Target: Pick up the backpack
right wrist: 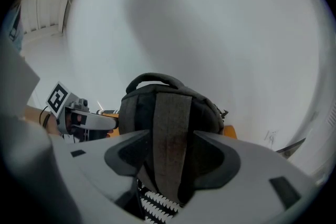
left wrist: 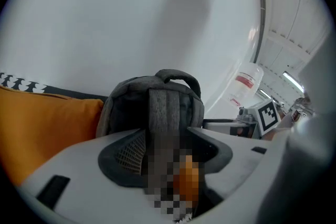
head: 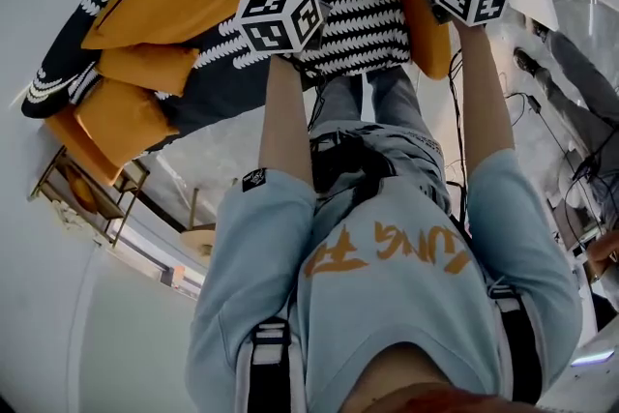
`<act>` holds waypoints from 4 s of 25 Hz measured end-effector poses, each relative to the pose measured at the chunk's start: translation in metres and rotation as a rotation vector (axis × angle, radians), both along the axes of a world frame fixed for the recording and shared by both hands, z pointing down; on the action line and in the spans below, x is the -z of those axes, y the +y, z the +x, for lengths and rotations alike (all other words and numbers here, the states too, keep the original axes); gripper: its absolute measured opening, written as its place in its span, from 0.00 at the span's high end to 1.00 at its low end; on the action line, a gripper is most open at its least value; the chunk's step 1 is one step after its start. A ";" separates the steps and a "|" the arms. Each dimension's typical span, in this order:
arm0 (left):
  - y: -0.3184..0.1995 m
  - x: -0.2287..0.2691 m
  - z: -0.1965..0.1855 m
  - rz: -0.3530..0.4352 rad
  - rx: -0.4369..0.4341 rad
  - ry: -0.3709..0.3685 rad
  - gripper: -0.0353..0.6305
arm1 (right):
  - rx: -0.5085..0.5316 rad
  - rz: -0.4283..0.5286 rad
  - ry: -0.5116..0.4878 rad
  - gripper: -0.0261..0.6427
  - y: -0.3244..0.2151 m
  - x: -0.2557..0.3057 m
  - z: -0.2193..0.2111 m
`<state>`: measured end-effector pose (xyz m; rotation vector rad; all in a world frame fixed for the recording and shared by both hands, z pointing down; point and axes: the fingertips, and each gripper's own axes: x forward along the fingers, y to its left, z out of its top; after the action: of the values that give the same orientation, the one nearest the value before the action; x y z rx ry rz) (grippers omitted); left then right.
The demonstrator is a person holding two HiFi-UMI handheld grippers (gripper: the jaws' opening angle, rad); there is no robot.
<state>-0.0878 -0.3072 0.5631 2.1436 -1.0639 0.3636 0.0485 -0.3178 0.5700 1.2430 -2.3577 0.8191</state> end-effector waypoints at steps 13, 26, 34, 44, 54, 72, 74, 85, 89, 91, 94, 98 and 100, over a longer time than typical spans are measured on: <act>-0.024 -0.006 0.021 -0.022 -0.090 0.060 0.61 | 0.119 -0.048 -0.118 0.58 -0.023 0.000 -0.023; 0.012 0.007 0.030 -0.086 -0.132 0.190 0.86 | 0.144 -0.117 -0.274 0.82 0.017 0.027 -0.035; 0.070 0.024 0.021 -0.030 -0.109 0.136 0.87 | 0.160 -0.150 -0.346 0.86 0.073 0.041 -0.040; 0.122 0.071 0.030 0.039 -0.032 0.205 0.86 | 0.146 -0.122 -0.381 0.87 0.128 0.070 -0.024; 0.168 0.101 0.050 0.098 0.066 0.211 0.86 | 0.171 -0.084 -0.414 0.87 0.172 0.095 0.010; 0.218 0.247 0.017 0.398 0.137 0.172 0.86 | 0.545 0.244 -0.427 0.89 0.208 0.244 -0.016; 0.220 0.269 0.017 0.449 0.131 0.162 0.86 | 0.558 0.293 -0.438 0.89 0.208 0.265 -0.015; 0.217 0.382 0.010 0.729 0.097 0.119 0.86 | 0.550 0.623 -0.483 0.89 0.198 0.379 -0.021; 0.222 0.397 0.003 0.761 0.081 0.138 0.86 | 0.572 0.661 -0.485 0.89 0.203 0.397 -0.028; 0.227 0.402 0.000 0.778 0.073 0.159 0.86 | 0.595 0.672 -0.497 0.89 0.208 0.403 -0.029; 0.231 0.406 0.002 0.786 0.057 0.182 0.86 | 0.595 0.676 -0.509 0.89 0.210 0.408 -0.026; 0.231 0.404 0.007 0.787 0.054 0.202 0.87 | 0.591 0.674 -0.523 0.89 0.210 0.406 -0.018; 0.233 0.405 0.006 0.789 0.069 0.211 0.87 | 0.591 0.679 -0.531 0.89 0.213 0.407 -0.018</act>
<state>-0.0820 -0.0746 0.1581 2.7248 -1.2851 -0.3818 0.0303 -0.1052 0.1629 0.4394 -3.3495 0.1453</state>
